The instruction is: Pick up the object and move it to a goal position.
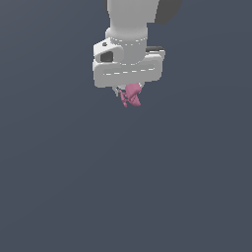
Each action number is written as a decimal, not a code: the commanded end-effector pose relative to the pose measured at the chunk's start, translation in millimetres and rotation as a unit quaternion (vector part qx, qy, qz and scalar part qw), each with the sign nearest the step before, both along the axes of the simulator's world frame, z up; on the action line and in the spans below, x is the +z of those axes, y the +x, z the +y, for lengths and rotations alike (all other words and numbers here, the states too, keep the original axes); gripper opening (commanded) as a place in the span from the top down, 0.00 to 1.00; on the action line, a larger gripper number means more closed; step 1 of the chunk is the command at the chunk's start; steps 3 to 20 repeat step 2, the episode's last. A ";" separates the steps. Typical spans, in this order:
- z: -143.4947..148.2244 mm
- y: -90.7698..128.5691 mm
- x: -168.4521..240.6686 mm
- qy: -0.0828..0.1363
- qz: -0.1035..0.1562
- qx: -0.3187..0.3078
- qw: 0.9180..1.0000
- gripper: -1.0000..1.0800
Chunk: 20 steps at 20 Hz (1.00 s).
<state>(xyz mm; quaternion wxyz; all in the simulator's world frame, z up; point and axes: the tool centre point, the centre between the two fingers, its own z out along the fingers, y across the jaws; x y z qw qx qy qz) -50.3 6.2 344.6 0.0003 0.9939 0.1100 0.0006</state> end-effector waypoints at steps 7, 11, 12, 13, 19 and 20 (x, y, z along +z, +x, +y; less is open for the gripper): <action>1.0 -0.1 2.9 0.000 0.001 0.000 1.000 1.00; 1.0 -0.1 2.9 0.000 0.001 0.000 1.000 1.00; 1.0 -0.1 2.9 0.000 0.001 0.000 1.000 1.00; 1.0 -0.1 2.9 0.000 0.001 0.000 1.000 1.00; 1.0 -0.1 2.9 0.000 0.001 0.000 1.000 1.00; 1.0 -0.1 2.9 0.000 0.001 0.000 1.000 1.00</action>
